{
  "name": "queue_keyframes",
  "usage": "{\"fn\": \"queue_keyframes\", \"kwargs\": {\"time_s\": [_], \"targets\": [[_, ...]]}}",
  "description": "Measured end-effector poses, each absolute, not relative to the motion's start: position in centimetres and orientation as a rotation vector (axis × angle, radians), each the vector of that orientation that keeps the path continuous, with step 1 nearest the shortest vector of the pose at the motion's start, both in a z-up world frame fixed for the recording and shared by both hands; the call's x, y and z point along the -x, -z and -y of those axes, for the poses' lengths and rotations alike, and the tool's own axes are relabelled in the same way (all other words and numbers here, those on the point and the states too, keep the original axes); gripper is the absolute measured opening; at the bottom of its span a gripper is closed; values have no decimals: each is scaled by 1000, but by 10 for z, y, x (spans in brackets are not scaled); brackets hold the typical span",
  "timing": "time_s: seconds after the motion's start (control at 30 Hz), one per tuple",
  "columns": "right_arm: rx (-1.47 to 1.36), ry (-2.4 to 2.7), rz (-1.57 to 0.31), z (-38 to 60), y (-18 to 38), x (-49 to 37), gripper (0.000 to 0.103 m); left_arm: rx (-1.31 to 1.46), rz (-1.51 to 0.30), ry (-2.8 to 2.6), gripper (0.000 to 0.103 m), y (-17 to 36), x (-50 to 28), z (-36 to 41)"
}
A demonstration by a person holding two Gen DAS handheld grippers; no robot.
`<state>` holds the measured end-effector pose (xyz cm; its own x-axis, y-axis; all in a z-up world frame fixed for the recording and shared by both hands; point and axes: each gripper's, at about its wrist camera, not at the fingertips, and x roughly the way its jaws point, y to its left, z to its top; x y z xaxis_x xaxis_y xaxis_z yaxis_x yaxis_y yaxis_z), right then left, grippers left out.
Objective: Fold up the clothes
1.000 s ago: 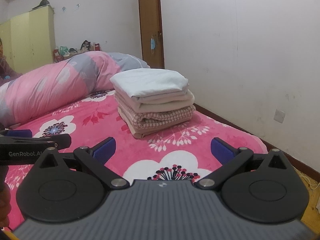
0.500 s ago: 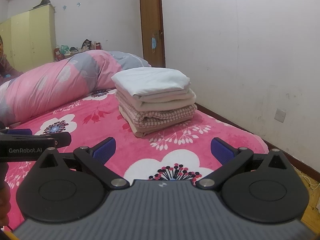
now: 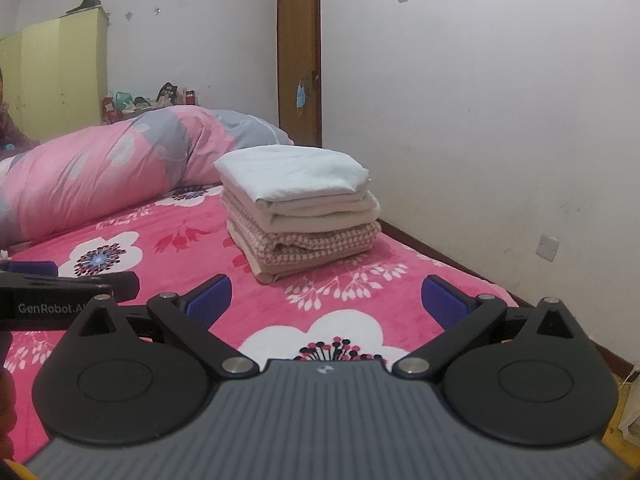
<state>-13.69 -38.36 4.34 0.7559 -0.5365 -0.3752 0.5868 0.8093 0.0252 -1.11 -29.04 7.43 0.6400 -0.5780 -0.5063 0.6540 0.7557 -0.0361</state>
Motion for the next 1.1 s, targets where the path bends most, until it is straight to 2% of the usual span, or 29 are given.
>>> {"fn": "queue_keyframes", "kwargs": {"time_s": [1.1], "targets": [[-151, 652, -381, 384, -39, 139, 102, -193, -529, 704, 103, -67, 16, 299]]}}
